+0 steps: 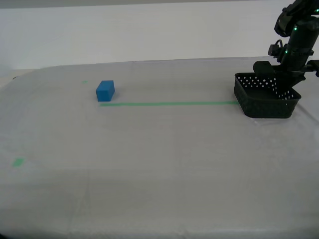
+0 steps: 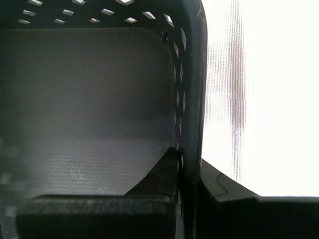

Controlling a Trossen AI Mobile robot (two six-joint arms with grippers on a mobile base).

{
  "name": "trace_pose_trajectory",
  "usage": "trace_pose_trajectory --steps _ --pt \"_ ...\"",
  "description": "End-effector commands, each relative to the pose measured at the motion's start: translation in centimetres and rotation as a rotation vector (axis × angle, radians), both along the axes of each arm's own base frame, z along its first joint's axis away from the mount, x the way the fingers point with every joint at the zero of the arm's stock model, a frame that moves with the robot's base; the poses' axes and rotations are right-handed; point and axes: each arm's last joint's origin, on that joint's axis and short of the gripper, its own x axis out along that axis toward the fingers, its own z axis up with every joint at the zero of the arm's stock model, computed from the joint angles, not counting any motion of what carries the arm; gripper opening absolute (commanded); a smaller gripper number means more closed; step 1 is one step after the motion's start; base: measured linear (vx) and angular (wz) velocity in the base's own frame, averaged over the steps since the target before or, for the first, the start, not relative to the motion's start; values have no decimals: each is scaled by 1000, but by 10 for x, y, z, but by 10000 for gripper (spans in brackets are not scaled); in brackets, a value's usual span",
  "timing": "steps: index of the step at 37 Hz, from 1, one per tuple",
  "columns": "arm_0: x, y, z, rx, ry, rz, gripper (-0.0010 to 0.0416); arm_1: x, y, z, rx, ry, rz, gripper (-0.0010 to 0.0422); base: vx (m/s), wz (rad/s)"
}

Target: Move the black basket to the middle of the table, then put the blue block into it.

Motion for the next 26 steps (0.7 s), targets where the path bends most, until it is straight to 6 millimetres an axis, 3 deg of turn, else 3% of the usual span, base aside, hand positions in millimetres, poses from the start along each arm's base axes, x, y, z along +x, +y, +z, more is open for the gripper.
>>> trace_pose_trajectory --steps 1,16,26 --pt "-2 -1 2 -6 11 -9 -3 0 0 1 1 -6 1 0 0 0" --pt "-11 4 59 -4 -89 -10 -1 0 0 1 1 -6 1 0 0 0" --pt "-25 31 84 9 -112 22 -1 0 0 1 1 -6 0 0 0 0"
